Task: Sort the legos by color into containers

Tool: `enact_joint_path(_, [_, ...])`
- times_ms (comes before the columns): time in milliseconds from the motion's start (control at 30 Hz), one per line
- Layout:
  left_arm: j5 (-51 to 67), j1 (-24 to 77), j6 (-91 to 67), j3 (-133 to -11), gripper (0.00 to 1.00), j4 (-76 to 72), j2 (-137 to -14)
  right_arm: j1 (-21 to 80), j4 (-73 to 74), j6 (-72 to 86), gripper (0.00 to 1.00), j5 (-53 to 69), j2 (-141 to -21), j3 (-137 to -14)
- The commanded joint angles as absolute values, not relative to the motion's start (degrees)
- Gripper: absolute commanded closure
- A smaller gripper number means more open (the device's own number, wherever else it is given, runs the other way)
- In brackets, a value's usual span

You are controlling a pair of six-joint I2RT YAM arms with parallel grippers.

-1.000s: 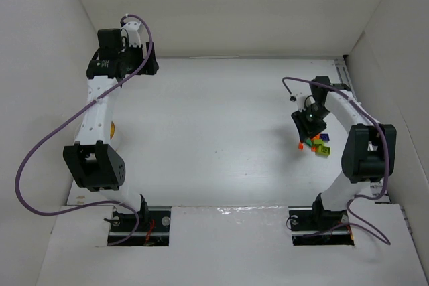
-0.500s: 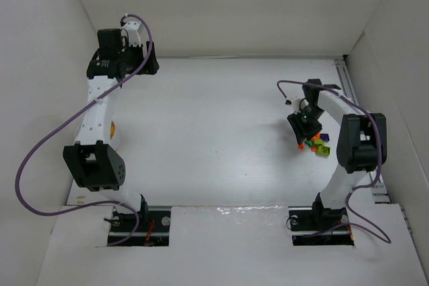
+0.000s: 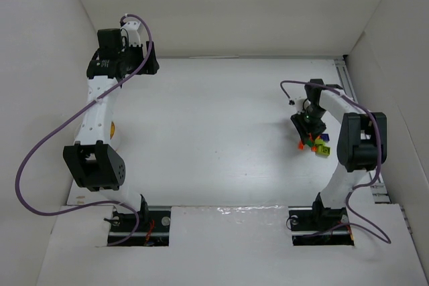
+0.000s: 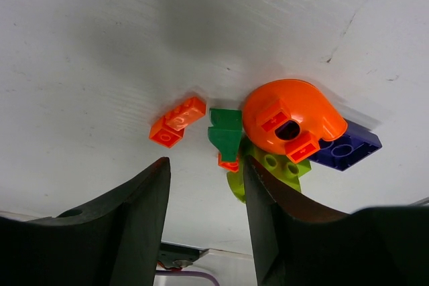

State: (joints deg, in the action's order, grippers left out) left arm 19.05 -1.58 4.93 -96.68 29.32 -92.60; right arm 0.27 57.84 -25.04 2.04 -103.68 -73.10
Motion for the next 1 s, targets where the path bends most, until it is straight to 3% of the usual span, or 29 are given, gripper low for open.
enact_joint_path(0, [19.6, -1.6, 4.1, -97.6, 0.25, 27.2, -91.6, -0.5, 56.6, -24.4, 0.47, 0.0, -104.6, -74.6])
enact_joint_path(633, [19.1, -1.6, 4.1, -97.0, 0.24, 27.2, -91.1, -0.5, 55.5, -25.5, 0.58, -1.7, -107.3, -72.4])
enact_joint_path(967, [19.1, -1.6, 4.1, -95.8, 0.24, 26.6, -91.1, -0.5, 55.7, -26.0, 0.85, -0.3, -106.8, -72.9])
